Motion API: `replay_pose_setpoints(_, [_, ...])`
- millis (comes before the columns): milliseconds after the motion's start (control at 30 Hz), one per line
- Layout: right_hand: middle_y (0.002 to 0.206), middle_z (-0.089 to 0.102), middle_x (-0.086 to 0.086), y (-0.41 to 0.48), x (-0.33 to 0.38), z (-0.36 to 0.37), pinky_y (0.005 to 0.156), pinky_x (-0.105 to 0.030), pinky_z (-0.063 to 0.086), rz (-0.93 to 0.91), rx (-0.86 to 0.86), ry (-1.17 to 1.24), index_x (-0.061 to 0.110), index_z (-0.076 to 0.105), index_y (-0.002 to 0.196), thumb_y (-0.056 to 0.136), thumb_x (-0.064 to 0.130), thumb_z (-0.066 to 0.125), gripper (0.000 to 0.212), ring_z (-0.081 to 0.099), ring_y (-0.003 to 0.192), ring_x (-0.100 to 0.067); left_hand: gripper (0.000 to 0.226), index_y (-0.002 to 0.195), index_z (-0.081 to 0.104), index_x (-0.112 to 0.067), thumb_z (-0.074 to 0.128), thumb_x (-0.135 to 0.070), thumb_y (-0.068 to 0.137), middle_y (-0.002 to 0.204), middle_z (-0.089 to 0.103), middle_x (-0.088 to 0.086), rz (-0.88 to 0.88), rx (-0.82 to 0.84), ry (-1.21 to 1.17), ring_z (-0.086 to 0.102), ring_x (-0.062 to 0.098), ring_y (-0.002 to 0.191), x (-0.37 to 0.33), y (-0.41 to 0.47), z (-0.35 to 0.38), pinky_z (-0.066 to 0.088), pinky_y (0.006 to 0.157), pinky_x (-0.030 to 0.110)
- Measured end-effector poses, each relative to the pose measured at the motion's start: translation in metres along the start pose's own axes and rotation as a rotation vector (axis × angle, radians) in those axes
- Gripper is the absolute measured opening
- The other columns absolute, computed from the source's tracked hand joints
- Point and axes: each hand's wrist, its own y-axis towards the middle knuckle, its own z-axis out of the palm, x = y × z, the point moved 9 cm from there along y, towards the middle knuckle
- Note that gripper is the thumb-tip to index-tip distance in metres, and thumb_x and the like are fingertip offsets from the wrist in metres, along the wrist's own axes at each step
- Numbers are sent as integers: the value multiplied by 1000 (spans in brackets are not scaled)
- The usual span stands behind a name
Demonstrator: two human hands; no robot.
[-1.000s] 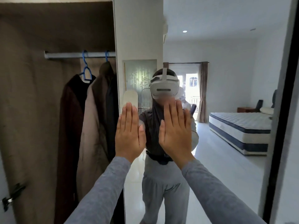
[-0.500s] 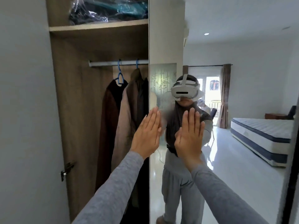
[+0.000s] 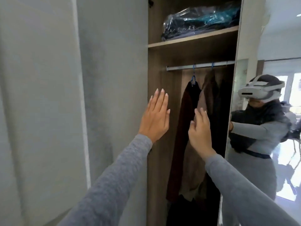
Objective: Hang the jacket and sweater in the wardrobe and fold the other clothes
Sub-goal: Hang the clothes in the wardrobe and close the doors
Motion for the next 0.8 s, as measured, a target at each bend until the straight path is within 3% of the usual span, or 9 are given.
replay_pose_setpoints(200, [159, 14, 2, -21, 113, 64, 113, -24, 6, -50, 113, 215, 18, 28, 148, 101, 17, 36, 48, 5, 146, -13, 51, 143, 32, 0, 34, -18, 95, 151, 29, 17, -48, -77, 127, 19, 29, 143, 77, -27, -107, 15, 118, 40])
replay_pose_setpoints(367, [158, 18, 1, -35, 220, 89, 116, -27, 11, -158, 122, 387, 16, 30, 147, 102, 19, 34, 45, 11, 145, -14, 52, 143, 30, 3, 36, -16, 95, 151, 27, 19, -131, -118, 182, 19, 28, 143, 138, -61, -163, 18, 117, 39])
replay_pose_setpoints(500, [158, 17, 3, -40, 299, 92, 109, -18, 10, -323, 124, 406, 21, 28, 148, 103, 24, 32, 45, 12, 145, -11, 54, 148, 15, -2, 29, -24, 100, 157, 11, 10, -464, -48, -76, 6, 16, 145, 187, -107, -159, -3, 113, 11])
replay_pose_setpoints(600, [158, 16, 0, -48, 344, 104, 109, -12, 6, -528, 193, 339, 17, 32, 147, 101, 15, 36, 46, 11, 145, -12, 56, 151, 9, -15, 29, -33, 102, 157, 15, -1, -611, 94, -368, 15, 6, 143, 191, -135, -130, 8, 113, 11])
replay_pose_setpoints(700, [160, 7, -6, -57, 355, 130, 115, -20, 3, -673, 264, 19, 9, 31, 147, 94, 3, 37, 53, 0, 147, -16, 48, 147, 22, -19, 29, -36, 102, 132, 48, -11, -674, 196, -623, 49, -2, 113, 170, -147, -106, 37, 93, 11])
replay_pose_setpoints(800, [159, -4, -11, -59, 349, 136, 117, -25, -4, -740, 236, -274, -1, 22, 147, 90, -3, 34, 58, -9, 147, -18, 24, 118, 41, -14, 33, -28, 101, 98, 61, -5, -785, 160, -683, 55, 2, 79, 167, -158, -97, 42, 75, 24])
